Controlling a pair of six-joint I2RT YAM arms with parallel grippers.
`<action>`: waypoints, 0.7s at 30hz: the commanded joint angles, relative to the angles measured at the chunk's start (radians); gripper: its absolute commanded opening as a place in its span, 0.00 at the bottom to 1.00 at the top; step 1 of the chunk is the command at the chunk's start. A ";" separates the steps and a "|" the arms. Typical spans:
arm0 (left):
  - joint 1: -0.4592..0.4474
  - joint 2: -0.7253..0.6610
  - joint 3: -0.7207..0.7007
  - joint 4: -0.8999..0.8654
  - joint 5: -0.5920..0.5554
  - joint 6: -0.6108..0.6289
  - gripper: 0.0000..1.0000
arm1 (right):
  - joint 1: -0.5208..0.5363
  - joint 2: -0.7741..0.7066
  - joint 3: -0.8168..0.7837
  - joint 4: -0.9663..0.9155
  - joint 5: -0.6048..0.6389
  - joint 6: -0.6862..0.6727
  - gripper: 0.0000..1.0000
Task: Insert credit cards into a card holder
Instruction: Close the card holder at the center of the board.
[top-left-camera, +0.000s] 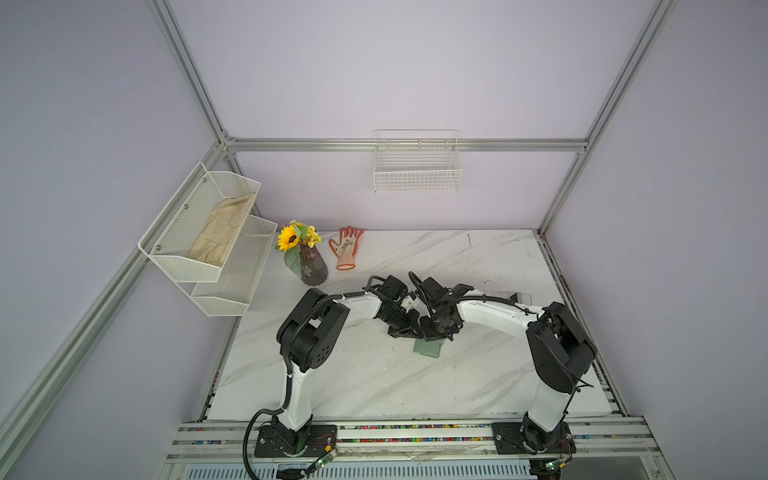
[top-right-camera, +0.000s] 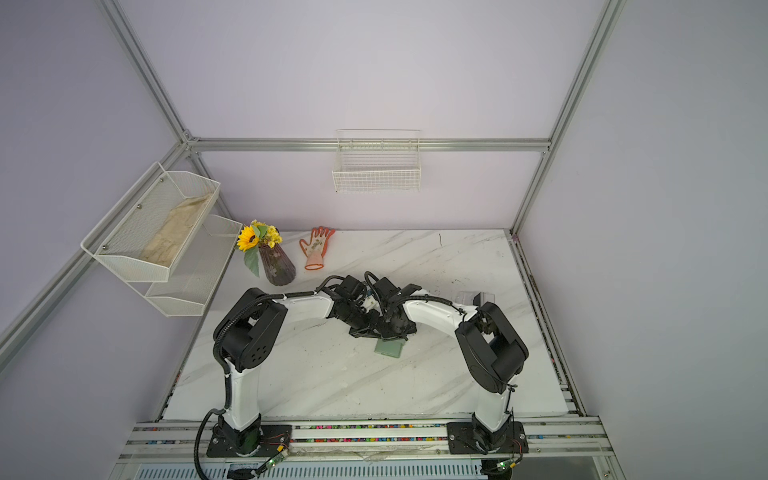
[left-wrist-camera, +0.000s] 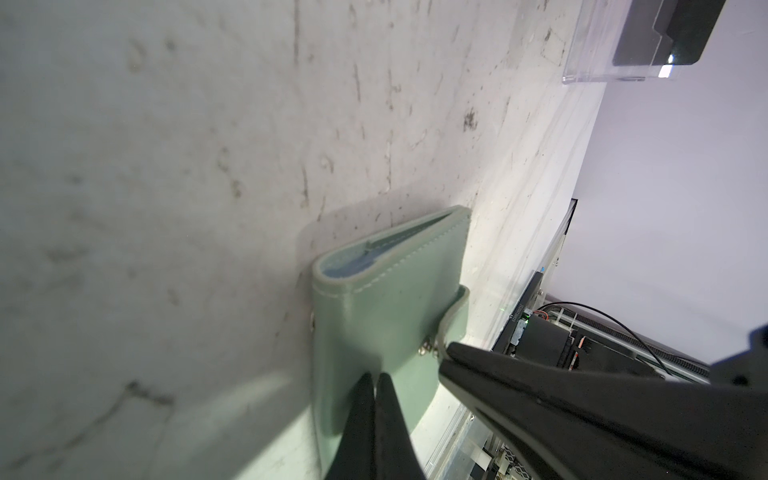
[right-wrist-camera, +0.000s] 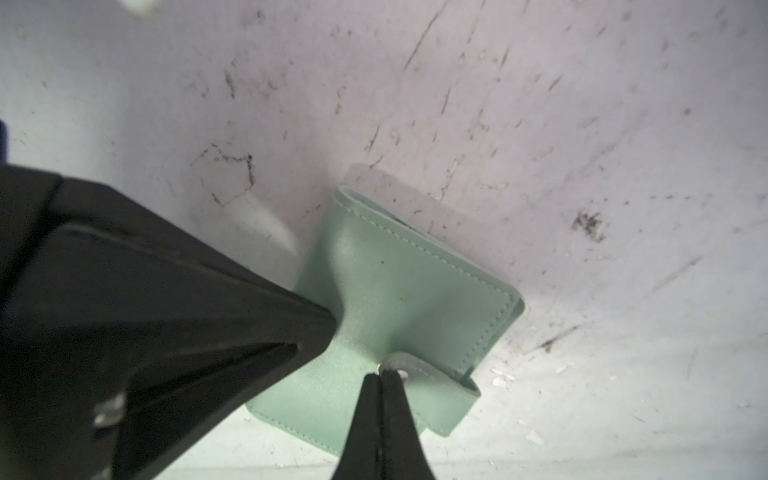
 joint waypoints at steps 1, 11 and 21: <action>-0.005 0.034 -0.050 -0.072 -0.077 -0.004 0.02 | -0.003 0.018 0.011 0.018 -0.011 -0.010 0.04; -0.005 0.032 -0.052 -0.071 -0.078 -0.003 0.02 | -0.003 0.024 -0.012 0.022 -0.014 -0.010 0.03; -0.005 0.033 -0.052 -0.071 -0.080 -0.004 0.02 | -0.006 0.020 -0.041 0.023 -0.008 -0.005 0.03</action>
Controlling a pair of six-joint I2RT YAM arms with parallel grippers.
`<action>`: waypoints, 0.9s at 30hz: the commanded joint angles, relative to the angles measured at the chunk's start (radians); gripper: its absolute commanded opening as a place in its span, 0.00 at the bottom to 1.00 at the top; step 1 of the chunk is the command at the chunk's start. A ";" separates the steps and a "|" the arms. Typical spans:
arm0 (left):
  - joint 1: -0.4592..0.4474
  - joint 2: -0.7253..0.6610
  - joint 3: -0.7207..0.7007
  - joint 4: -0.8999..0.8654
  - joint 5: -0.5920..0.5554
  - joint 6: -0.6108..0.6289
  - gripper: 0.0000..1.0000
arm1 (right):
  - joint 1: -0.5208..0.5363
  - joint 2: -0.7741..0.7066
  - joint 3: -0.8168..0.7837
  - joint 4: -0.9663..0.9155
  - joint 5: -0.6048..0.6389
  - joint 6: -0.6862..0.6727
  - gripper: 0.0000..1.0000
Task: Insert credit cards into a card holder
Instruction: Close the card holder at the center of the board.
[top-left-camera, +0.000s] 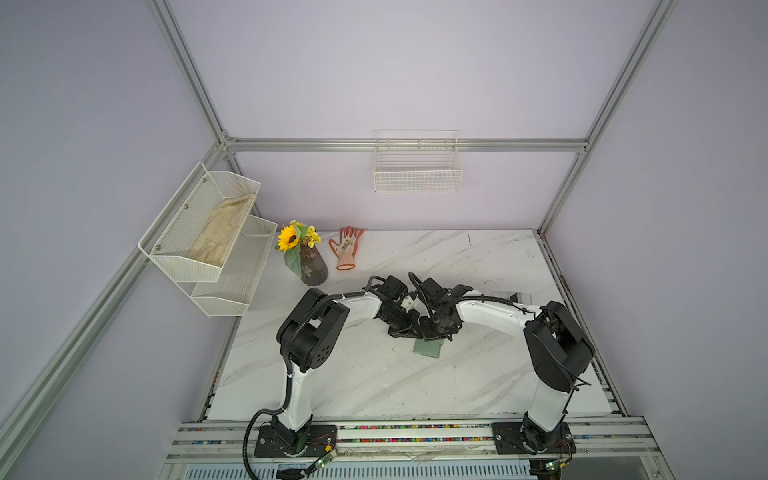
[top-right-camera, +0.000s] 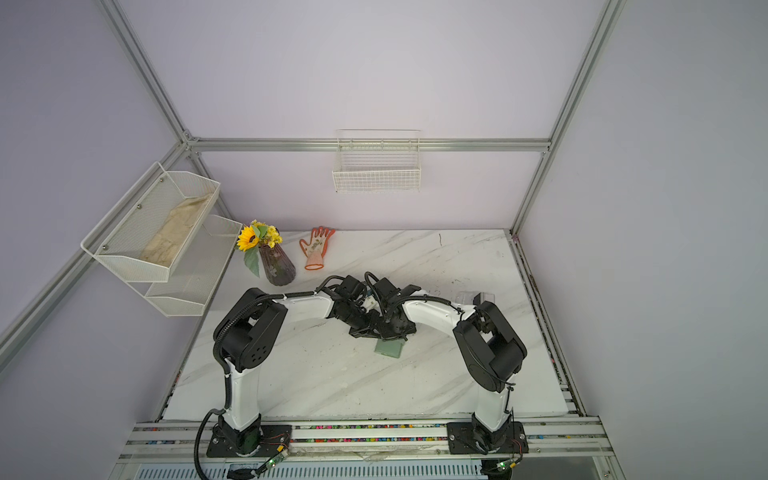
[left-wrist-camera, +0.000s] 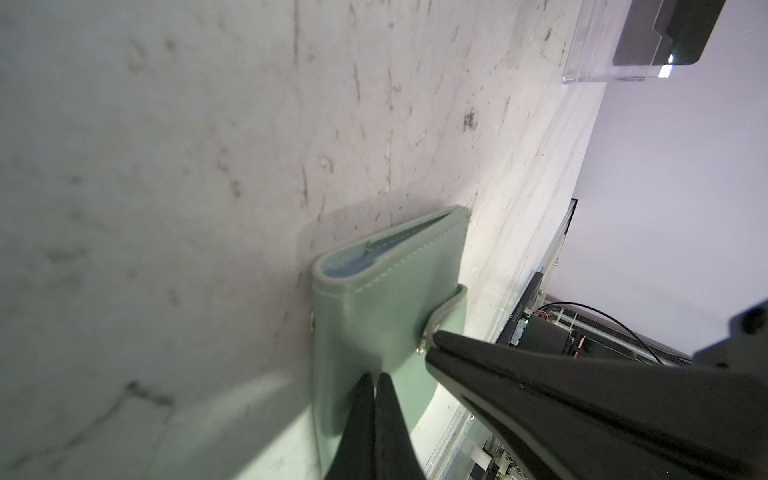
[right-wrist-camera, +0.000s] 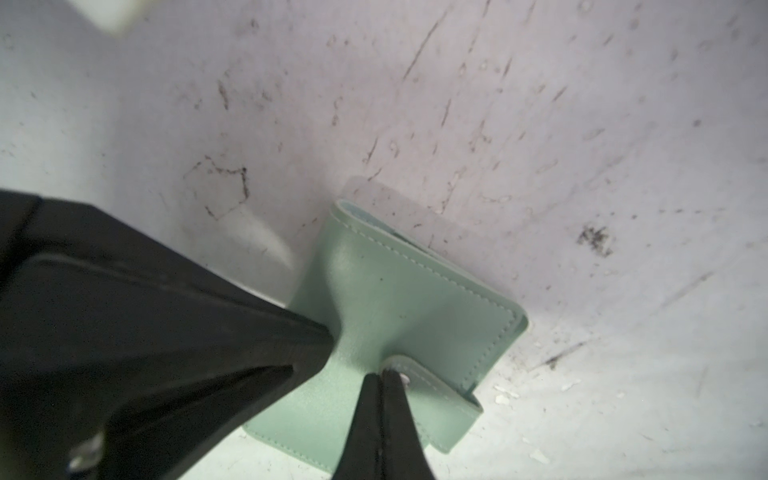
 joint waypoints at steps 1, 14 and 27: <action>-0.005 0.032 -0.054 -0.072 -0.080 -0.004 0.02 | -0.006 0.011 -0.036 -0.003 -0.002 -0.004 0.03; -0.003 0.035 -0.053 -0.073 -0.078 -0.004 0.02 | -0.036 0.014 -0.071 -0.012 0.021 0.013 0.03; -0.002 0.041 -0.048 -0.074 -0.077 -0.004 0.02 | -0.068 0.047 -0.101 -0.034 0.027 0.003 0.03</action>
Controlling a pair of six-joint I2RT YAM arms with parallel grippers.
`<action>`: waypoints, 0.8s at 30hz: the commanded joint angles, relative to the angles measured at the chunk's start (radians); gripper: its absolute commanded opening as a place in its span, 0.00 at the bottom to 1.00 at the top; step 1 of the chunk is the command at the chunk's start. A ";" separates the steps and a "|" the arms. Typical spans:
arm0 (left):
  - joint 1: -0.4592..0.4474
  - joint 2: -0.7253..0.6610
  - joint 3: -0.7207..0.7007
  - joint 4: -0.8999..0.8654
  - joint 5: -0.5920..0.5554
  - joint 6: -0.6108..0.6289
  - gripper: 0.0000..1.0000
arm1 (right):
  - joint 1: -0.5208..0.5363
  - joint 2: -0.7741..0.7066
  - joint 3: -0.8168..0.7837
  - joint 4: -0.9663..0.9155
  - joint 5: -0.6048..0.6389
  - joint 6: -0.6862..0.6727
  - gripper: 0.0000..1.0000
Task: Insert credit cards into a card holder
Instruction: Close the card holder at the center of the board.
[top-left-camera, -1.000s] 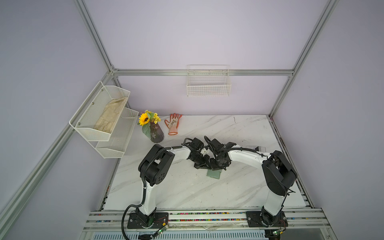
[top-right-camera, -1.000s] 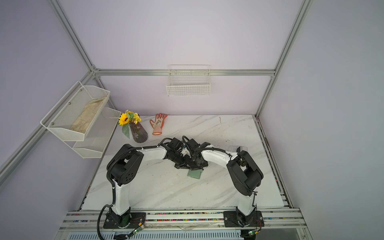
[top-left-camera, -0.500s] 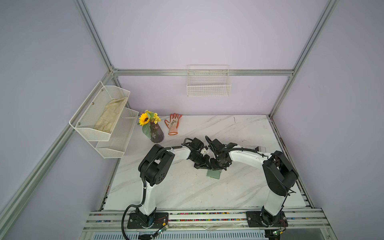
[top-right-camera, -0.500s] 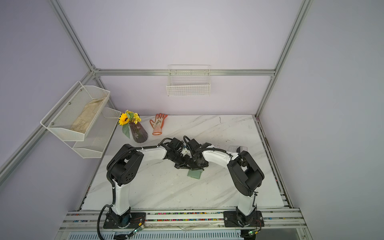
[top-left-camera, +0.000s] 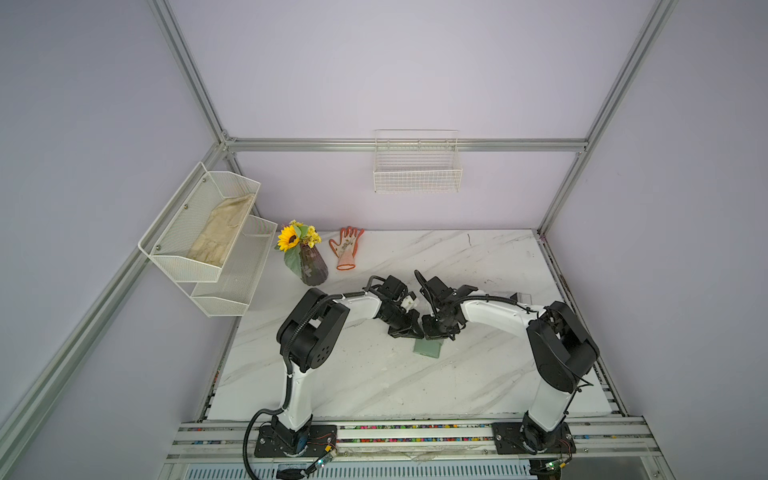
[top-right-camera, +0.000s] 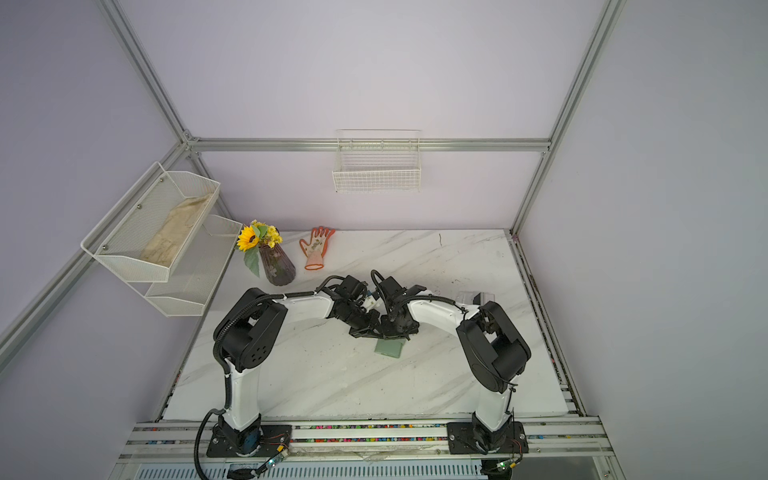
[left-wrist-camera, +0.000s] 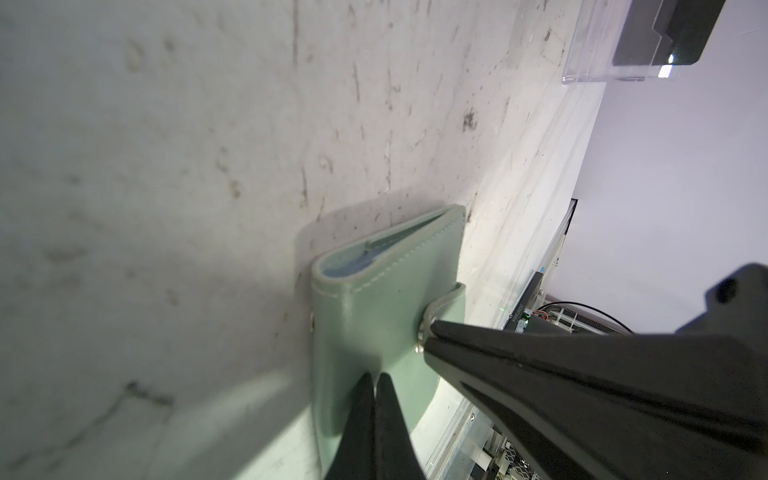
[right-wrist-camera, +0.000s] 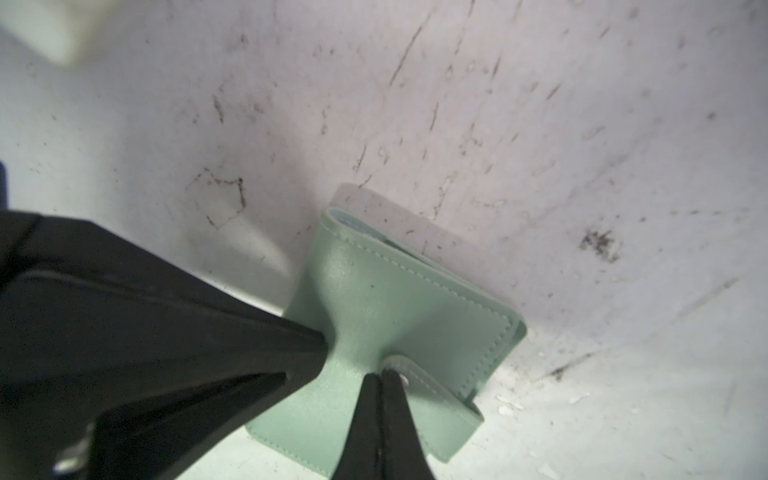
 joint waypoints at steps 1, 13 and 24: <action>-0.002 0.042 -0.048 -0.073 -0.077 -0.003 0.02 | -0.023 0.069 -0.058 -0.076 0.071 -0.007 0.03; 0.003 0.047 -0.051 -0.075 -0.081 0.000 0.01 | -0.035 -0.011 0.033 -0.085 -0.011 -0.039 0.02; 0.003 0.041 -0.057 -0.064 -0.092 0.005 0.01 | -0.053 0.006 0.059 -0.085 -0.141 -0.077 0.01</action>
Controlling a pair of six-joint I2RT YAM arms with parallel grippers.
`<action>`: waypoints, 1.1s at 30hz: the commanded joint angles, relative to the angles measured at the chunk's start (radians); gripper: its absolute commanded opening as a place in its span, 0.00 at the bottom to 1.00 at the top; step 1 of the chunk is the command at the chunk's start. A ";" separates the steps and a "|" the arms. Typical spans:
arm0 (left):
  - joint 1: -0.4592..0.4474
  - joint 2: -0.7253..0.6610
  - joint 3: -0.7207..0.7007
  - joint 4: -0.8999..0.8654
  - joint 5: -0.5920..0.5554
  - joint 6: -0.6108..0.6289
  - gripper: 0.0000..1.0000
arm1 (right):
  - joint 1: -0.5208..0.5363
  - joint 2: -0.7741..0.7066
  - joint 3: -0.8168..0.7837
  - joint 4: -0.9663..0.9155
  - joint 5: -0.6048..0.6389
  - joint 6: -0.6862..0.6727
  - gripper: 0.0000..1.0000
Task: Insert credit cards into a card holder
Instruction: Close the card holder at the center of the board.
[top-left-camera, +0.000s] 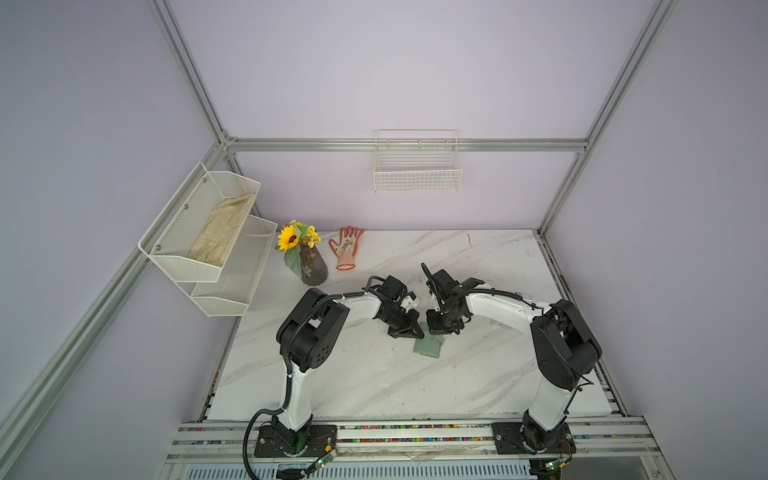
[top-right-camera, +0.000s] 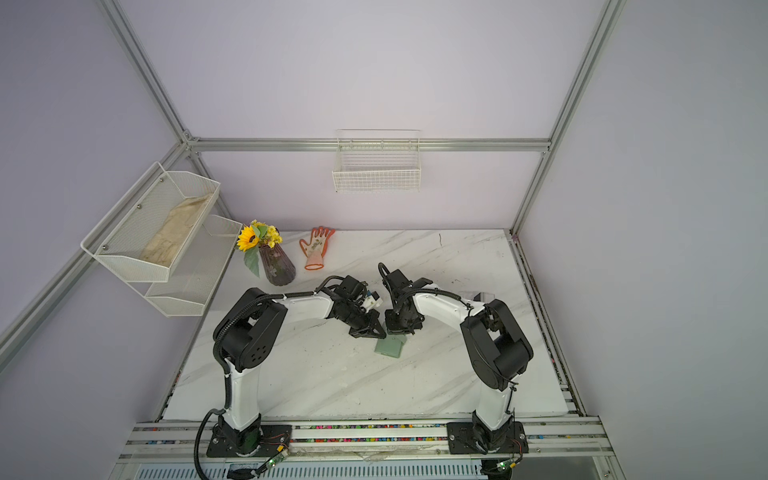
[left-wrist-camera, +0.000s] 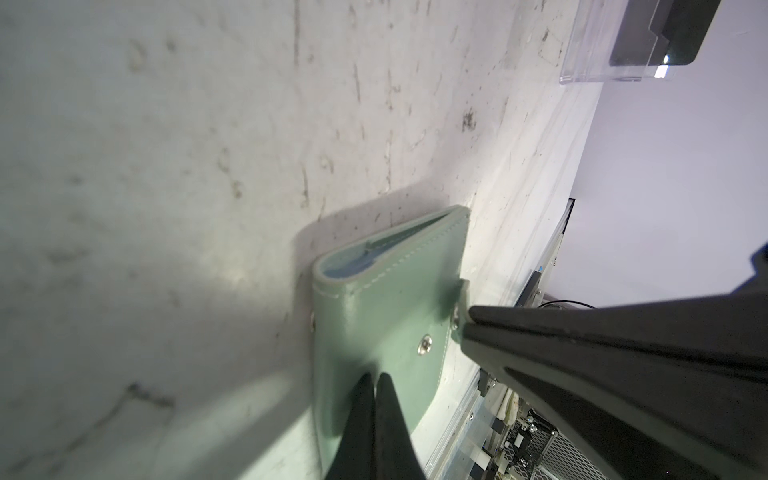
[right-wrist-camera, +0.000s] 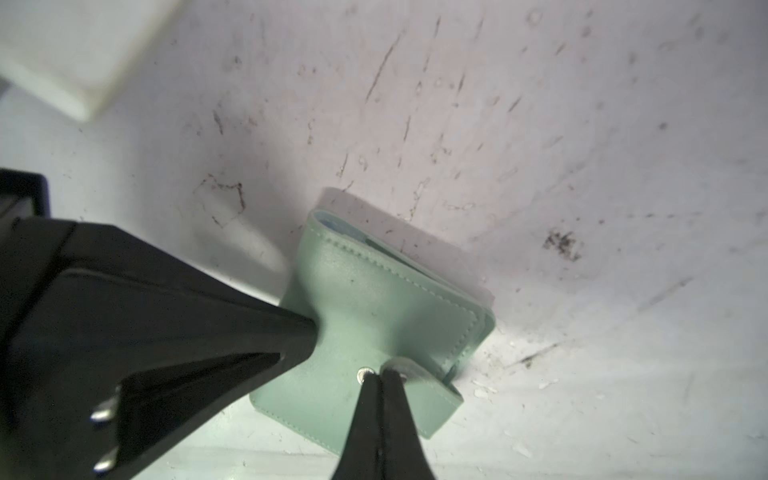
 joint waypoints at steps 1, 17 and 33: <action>0.001 0.044 -0.048 -0.075 -0.094 0.007 0.01 | 0.000 0.021 0.013 -0.023 -0.058 -0.037 0.01; 0.003 0.057 -0.050 -0.071 -0.081 0.020 0.01 | -0.001 0.038 0.032 -0.056 -0.098 -0.069 0.00; 0.003 0.053 -0.052 -0.070 -0.082 0.014 0.01 | -0.022 -0.033 0.017 -0.068 -0.092 -0.063 0.00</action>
